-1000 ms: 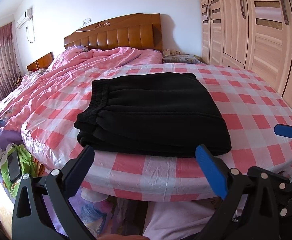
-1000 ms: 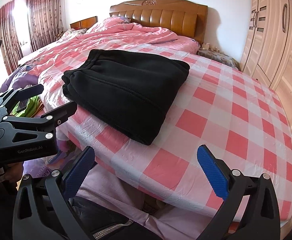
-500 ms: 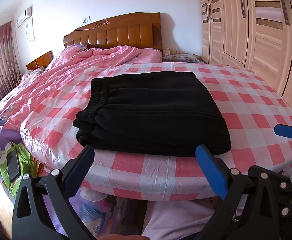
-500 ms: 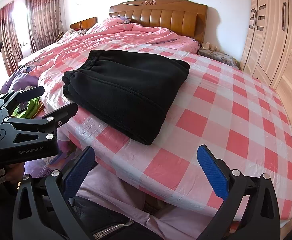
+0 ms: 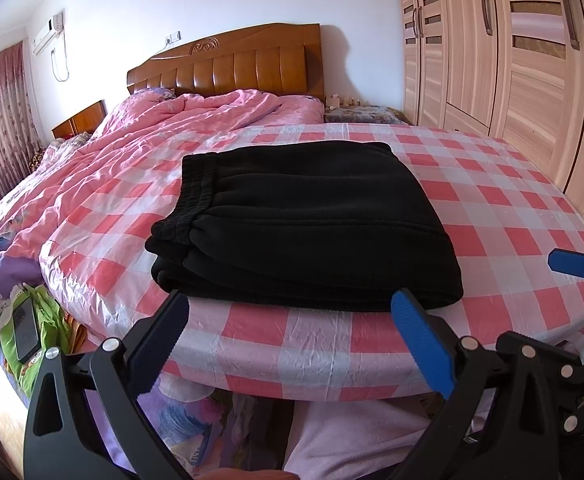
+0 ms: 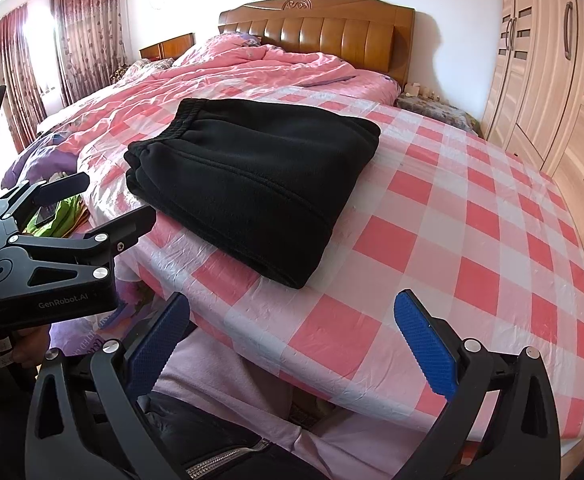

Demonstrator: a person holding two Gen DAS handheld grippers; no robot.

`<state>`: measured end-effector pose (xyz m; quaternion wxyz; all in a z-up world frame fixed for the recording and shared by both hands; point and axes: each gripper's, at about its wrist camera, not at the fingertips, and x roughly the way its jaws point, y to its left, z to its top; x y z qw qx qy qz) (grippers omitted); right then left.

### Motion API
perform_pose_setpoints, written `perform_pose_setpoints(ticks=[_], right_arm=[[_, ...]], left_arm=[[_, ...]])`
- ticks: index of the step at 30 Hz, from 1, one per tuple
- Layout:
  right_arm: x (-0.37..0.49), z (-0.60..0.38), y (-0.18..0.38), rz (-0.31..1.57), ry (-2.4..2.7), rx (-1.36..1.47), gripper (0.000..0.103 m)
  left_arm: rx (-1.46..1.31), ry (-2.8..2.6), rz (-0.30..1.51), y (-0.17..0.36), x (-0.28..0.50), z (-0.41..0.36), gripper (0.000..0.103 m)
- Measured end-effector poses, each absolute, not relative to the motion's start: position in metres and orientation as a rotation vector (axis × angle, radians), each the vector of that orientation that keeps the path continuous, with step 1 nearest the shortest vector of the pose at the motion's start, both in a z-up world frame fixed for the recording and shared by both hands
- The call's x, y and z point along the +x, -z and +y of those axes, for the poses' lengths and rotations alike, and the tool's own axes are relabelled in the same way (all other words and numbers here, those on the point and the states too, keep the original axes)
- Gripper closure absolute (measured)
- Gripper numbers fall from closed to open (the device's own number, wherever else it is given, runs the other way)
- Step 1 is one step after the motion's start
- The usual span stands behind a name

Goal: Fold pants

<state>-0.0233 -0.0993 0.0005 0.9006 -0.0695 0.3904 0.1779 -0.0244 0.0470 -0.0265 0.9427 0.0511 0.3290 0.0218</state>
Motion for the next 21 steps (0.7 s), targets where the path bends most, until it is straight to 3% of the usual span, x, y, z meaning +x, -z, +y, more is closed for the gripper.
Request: perform_pose_setpoints(ticks=[21], right_arm=[[-0.0241,-0.0986,-0.0004,0.808,-0.369,-0.142,0.004]], left_arm=[[0.107,-0.044,0.66,0.0266,-0.0262,0.0481,0.002]])
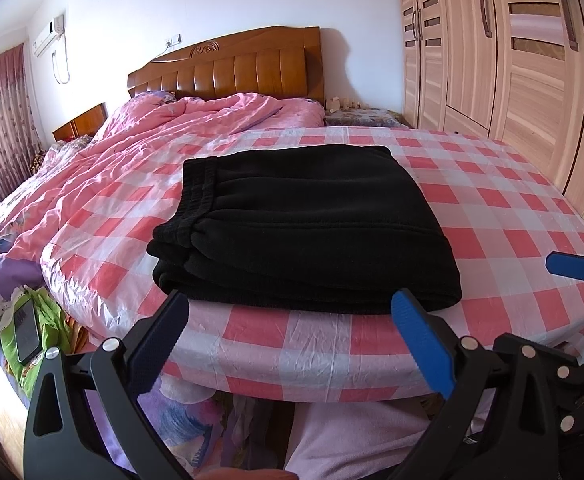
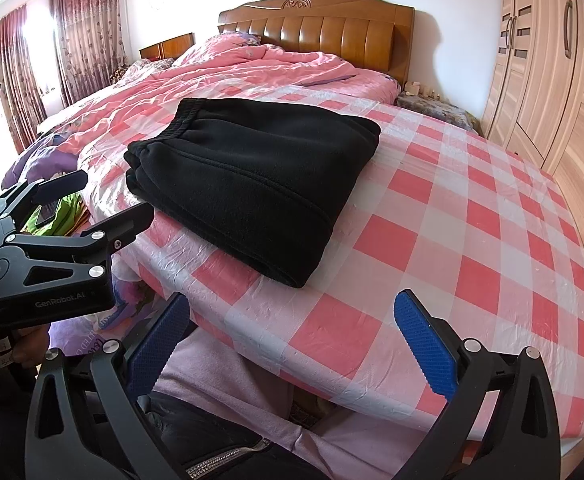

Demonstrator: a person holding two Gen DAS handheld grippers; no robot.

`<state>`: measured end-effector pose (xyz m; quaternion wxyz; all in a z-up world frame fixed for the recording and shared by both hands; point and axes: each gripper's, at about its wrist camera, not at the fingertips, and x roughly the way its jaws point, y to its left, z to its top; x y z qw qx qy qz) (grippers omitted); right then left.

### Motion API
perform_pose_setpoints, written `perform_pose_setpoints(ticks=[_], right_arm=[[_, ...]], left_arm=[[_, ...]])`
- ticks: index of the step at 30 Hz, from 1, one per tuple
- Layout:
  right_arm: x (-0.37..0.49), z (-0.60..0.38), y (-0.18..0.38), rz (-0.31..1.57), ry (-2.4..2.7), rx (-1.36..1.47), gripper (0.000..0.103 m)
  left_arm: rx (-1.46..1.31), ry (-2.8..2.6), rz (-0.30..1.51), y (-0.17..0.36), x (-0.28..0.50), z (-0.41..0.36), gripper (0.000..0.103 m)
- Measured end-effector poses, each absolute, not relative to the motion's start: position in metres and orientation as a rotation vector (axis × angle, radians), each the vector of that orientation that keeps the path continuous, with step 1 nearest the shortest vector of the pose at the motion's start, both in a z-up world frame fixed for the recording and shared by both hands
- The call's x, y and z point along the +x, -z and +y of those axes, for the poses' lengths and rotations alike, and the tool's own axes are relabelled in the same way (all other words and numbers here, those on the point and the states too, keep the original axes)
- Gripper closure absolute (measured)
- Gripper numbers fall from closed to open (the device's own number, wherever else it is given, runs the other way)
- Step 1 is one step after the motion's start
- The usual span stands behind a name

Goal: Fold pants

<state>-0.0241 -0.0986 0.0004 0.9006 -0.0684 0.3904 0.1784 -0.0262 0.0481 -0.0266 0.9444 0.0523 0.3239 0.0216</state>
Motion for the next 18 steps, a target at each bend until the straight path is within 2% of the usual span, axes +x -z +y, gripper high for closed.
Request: perform_pose_setpoints(ticks=[18], right_arm=[[-0.0242,-0.0989,-0.0007,0.809,-0.369,-0.139,0.004]], left_arm=[[0.087,-0.04,0.679,0.025,-0.0241,0.049,0.002]])
